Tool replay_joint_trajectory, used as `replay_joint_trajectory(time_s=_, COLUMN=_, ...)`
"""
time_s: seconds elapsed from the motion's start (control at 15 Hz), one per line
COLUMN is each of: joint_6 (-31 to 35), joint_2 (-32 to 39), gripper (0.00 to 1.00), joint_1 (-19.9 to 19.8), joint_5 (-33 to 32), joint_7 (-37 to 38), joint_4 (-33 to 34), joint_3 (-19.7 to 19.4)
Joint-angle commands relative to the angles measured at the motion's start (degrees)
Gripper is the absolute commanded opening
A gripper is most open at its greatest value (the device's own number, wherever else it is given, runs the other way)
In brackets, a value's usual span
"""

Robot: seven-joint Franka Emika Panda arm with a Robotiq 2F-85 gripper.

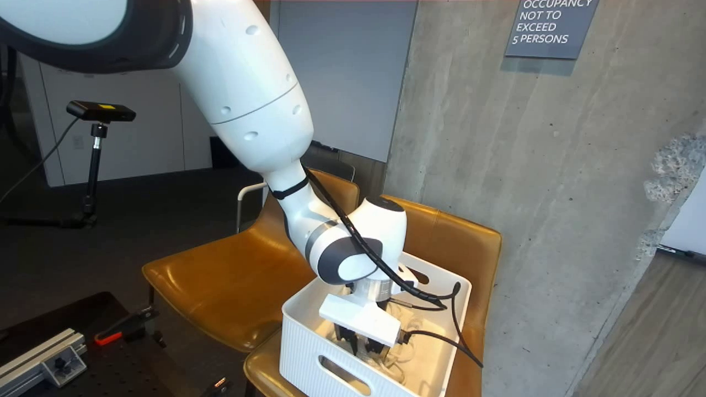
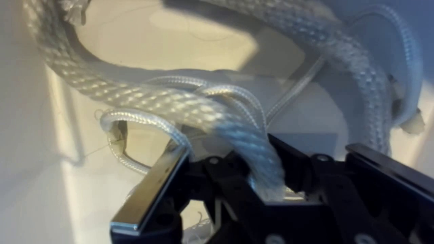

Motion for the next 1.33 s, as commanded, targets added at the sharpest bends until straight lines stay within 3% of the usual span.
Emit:
replay_joint_trajectory(time_s=0.0, joint_6=-1.4, joint_2=-5.5, gripper=0.03, joint_1=0.5, joint_5=-1.1, joint_7=0.2, joint_4=-0.4, joint_3=0.6)
replay_joint_trajectory(time_s=0.4, joint_6=-5.7, joint_2=-15.2, gripper=0.03, joint_1=3.8, joint_5=-1.4, joint_7=0.6, joint_4=2.6, joint_3=0.3)
replay_joint_trajectory(time_s=0.8, joint_6=-12.0, joint_2=-24.6, gripper=0.03, joint_1=10.0, joint_5=-3.4, joint_7=2.7, joint_4=5.9, joint_3=-0.1)
replay_joint_trajectory(time_s=1.27, joint_6=-16.0, joint_2=-42.1, gripper=0.03, joint_1=16.6, joint_5=-8.3, joint_7=9.0, joint_4=-0.6, joint_3=0.4)
